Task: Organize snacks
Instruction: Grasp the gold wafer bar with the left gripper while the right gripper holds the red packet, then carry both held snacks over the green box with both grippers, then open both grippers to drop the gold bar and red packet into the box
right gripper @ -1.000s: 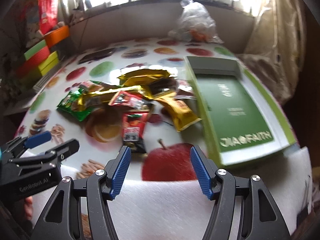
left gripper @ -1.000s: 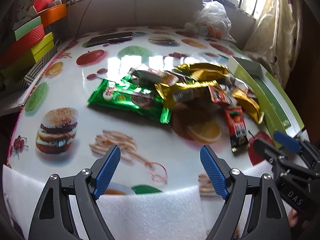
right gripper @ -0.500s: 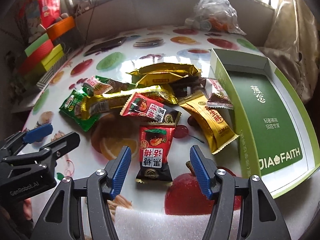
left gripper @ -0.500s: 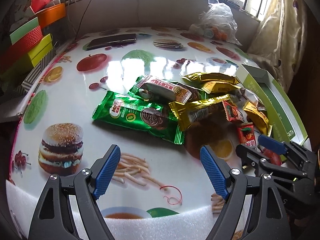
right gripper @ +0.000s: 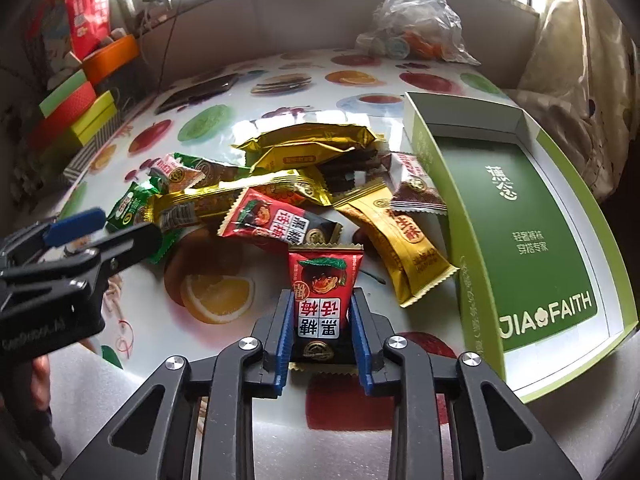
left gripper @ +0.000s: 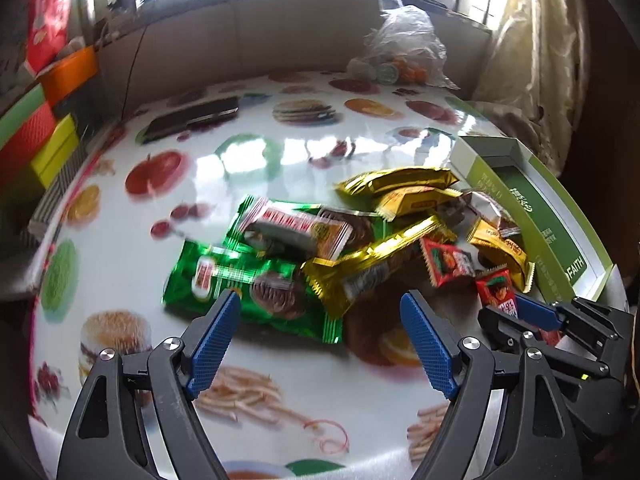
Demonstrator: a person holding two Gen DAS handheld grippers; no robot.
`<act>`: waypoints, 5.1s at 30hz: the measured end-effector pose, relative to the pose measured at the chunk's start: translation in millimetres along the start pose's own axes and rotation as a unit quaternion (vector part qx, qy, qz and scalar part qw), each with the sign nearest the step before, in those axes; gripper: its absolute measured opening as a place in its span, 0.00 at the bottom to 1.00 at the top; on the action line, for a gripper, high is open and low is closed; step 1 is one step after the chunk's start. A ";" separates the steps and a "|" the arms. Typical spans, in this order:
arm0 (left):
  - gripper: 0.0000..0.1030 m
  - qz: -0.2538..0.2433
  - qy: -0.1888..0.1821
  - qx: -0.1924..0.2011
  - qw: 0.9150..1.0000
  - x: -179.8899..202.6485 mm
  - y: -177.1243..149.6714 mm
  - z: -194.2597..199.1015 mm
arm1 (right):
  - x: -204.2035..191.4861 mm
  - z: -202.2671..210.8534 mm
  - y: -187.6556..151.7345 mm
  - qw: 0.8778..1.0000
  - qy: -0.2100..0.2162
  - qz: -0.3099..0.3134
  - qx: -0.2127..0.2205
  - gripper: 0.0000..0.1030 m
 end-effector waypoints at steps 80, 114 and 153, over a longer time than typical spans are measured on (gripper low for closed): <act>0.24 -0.101 -0.048 -0.007 0.994 39.0 32.3 -1.9 | 6.9 39.6 13.2 0.999 0.029 -0.014 0.043 0.24; 0.24 -0.098 -0.159 0.005 0.982 171.8 66.3 2.6 | 124.5 85.2 25.0 0.992 -0.060 -0.084 0.072 0.24; 0.24 -0.086 -0.166 -0.075 0.980 233.9 57.8 -69.1 | 187.9 27.8 6.1 0.990 -0.084 -0.109 0.006 0.25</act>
Point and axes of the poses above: each gripper's, at about its wrist camera, not at the fingertips, and z roughly against the way its jaws point, x to its right, y to its top, the point moved 4 cm from there along -z, roughly the way its jaws point, and after that the axes turned 3 degrees about z, right-handed, at the moved point
